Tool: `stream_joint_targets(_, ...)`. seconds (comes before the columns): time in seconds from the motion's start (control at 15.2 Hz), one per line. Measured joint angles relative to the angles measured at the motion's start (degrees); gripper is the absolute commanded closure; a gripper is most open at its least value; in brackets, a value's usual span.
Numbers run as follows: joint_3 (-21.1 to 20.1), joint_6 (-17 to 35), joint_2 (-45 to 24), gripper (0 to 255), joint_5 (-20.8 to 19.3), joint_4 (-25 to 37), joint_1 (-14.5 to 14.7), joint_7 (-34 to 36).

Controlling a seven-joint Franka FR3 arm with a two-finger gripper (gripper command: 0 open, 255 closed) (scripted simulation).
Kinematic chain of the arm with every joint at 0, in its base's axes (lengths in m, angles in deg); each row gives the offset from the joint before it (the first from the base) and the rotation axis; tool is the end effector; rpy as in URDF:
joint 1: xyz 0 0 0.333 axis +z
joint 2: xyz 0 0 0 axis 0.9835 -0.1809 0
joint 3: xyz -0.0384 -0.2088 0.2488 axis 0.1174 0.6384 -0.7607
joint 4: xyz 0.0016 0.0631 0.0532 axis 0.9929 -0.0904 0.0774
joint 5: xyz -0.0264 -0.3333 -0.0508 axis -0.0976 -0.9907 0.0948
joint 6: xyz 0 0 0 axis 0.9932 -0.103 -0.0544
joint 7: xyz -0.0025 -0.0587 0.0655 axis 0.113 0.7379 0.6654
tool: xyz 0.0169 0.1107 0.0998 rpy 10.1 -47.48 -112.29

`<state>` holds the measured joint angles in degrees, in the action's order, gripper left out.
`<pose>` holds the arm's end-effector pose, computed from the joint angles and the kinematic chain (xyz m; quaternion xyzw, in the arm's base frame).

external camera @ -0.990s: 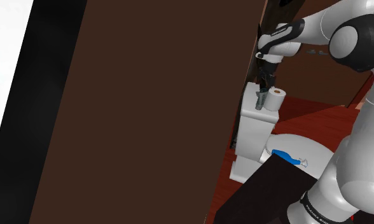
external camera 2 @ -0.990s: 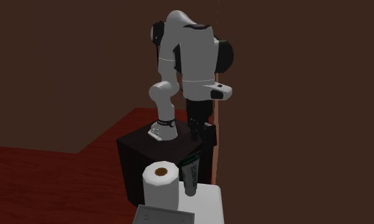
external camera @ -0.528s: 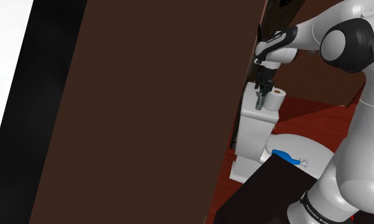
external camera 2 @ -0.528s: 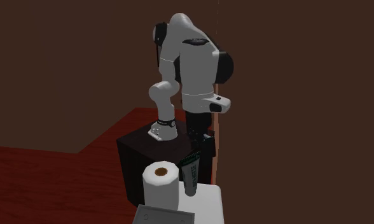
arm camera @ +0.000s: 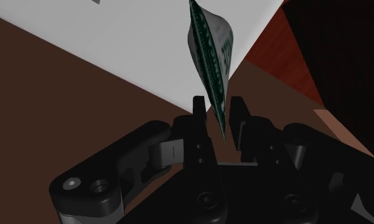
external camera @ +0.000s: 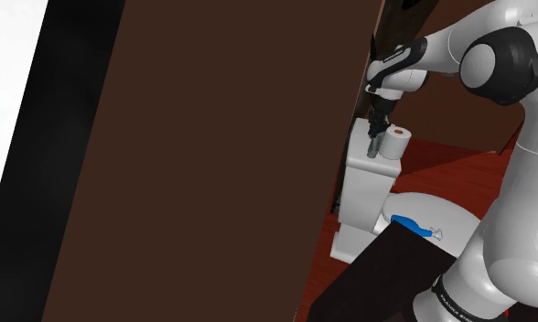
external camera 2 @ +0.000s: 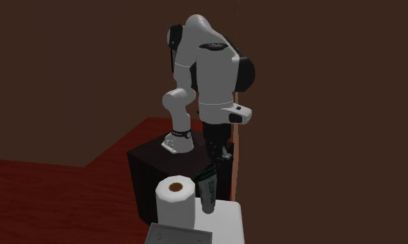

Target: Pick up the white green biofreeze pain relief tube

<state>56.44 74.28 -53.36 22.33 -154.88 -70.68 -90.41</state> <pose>0.4450 -0.3284 0.4089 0.8800 0.4735 0.0329 0.0174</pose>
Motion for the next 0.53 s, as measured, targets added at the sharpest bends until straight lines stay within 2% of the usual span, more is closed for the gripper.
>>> stream_joint_targets(0.53,0.55,-2.47,1.49,255,-1.61,1.53,0.53,1.14)
